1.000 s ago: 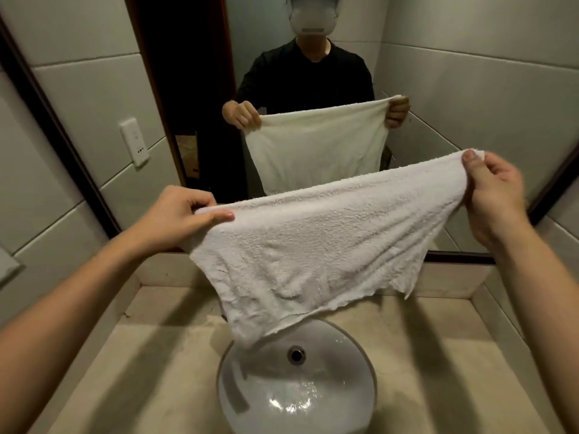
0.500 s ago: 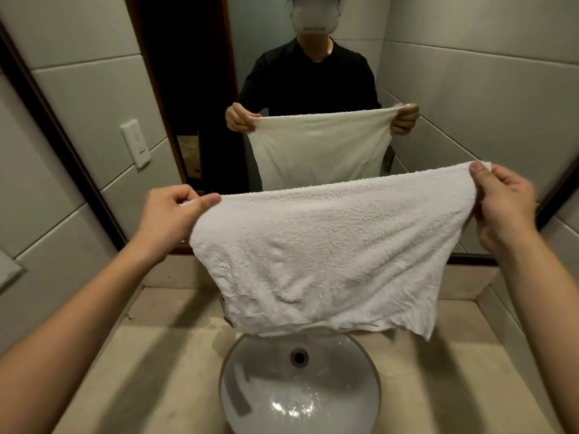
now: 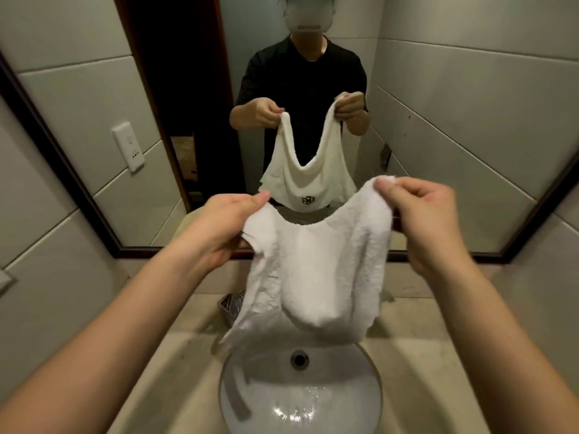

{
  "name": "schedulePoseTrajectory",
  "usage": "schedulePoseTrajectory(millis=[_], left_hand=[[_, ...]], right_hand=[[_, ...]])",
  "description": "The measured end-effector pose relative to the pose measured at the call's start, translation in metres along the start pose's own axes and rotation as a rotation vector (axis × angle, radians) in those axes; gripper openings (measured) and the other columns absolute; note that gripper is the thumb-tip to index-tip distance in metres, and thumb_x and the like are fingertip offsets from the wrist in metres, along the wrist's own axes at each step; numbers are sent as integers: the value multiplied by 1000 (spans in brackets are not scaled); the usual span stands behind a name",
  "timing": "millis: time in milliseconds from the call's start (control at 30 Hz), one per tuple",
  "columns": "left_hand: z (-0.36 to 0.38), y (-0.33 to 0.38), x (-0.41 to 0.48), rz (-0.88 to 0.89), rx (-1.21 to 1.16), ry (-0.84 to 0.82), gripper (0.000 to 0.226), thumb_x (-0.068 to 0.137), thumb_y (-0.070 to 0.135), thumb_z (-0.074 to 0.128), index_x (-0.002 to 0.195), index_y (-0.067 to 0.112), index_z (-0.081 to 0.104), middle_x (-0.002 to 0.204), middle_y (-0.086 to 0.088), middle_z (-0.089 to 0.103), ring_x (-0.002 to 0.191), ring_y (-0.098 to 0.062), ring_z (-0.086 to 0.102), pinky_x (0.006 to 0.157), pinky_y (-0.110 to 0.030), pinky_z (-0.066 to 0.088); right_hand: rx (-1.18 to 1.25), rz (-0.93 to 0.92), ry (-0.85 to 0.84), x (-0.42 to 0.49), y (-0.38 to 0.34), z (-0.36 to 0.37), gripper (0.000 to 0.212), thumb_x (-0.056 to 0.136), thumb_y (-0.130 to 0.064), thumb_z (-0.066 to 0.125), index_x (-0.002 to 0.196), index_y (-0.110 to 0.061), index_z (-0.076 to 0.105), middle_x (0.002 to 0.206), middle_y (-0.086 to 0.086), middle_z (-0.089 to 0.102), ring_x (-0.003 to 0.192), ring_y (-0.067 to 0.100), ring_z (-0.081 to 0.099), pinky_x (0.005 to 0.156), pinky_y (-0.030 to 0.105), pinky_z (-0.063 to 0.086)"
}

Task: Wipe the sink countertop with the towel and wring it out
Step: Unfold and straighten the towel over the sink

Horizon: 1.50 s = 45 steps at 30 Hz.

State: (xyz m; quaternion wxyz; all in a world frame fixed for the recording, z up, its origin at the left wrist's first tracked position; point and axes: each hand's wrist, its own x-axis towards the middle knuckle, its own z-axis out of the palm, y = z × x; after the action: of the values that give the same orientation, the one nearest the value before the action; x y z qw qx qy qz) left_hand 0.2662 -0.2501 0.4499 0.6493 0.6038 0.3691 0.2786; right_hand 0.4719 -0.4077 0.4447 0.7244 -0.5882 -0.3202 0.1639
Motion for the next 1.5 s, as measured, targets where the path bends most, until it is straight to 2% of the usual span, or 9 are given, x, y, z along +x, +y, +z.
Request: schedulePoseTrajectory(millis=[167,333,533,633,700,900,1100,1200,1500], left_hand=[[40,-4,-12,36,71,-124,26,105,22,59,87,7,70,77,-13,66,65,-22,63,63,-33,53],[40,-6,-22,116,119,-69,32,107,22,54,100,-3,72,79,-12,72,66,-16,67,64,-28,55],[40,0,-37,129,30,-80,36,105,31,55,96,0,72,65,-4,74,56,-11,70,50,-23,55],[36,3,-39,147,78,-137,53,87,48,69,102,-3,72,74,-7,76,64,-14,74,54,-23,57],[31,1,-37,167,115,-139,37,88,31,76,104,-1,72,81,-8,77,71,-16,77,58,-28,59],[23,-2,-24,220,143,-95,23,86,3,49,86,4,72,73,-9,66,61,-14,59,52,-23,47],[11,1,-16,192,84,-88,22,78,6,41,85,4,62,84,-12,49,64,-17,45,52,-25,36],[5,7,-14,190,42,-147,26,67,13,44,85,4,61,83,-13,51,68,-18,48,56,-29,37],[-14,10,-6,206,-68,-322,26,71,12,41,69,12,66,75,-5,63,70,-16,60,64,-28,50]], right_hand=[[7,79,-218,-40,0,45,18,101,-7,62,96,-1,78,81,6,77,70,12,71,57,23,54],[-4,182,-419,-58,-5,46,41,103,-1,40,119,-12,77,106,6,78,94,18,76,71,26,61],[-94,78,-467,-70,-7,52,44,90,-16,42,94,-41,79,113,18,55,97,22,63,92,44,58],[-59,116,-523,-71,-8,54,41,84,-11,43,112,-15,73,118,19,50,100,20,62,96,39,59],[56,224,-535,-66,-2,52,59,74,1,40,126,0,67,126,22,49,106,19,64,100,44,59],[256,316,-587,-58,6,46,75,80,28,30,137,-6,64,123,16,55,104,16,62,97,37,60],[-32,174,-212,-6,51,18,33,92,-17,75,125,-21,71,110,-8,69,108,5,66,108,37,51],[-65,424,-368,3,80,21,44,90,-36,75,132,-25,64,129,-5,70,129,13,59,113,41,45],[133,680,-672,4,98,45,39,89,-34,70,116,-7,72,104,6,76,90,12,72,87,29,58]])
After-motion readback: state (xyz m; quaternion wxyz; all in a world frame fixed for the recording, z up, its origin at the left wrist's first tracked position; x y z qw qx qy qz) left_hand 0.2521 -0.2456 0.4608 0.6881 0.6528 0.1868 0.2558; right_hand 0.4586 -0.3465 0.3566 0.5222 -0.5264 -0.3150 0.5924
